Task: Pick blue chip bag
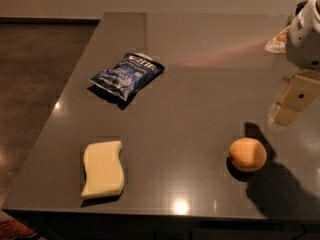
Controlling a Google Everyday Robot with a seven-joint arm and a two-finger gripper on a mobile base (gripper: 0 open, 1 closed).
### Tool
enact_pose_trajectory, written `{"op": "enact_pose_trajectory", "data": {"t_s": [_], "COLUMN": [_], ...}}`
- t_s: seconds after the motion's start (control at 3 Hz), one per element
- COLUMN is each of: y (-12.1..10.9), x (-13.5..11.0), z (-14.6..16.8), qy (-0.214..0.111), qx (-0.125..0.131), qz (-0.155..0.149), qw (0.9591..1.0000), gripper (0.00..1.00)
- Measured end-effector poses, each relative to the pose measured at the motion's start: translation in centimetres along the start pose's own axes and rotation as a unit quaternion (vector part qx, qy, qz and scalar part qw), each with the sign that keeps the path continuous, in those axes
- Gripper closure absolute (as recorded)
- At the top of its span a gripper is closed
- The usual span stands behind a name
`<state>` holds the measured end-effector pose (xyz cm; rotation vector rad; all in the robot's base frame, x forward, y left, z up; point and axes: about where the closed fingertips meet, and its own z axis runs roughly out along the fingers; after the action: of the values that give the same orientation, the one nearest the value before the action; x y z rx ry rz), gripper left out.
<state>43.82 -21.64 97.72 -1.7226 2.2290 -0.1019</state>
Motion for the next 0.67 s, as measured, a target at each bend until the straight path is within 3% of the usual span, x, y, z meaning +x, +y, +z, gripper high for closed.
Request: {"op": "enact_pose_trajectory", "data": {"t_s": [0.67], "y": [-1.2], "x": [-1.2], "z": [1.4], "qy": [-0.012], "qx": [-0.006], "qz": [-0.016], "qw": [0.9998], "gripper": [0.00]}}
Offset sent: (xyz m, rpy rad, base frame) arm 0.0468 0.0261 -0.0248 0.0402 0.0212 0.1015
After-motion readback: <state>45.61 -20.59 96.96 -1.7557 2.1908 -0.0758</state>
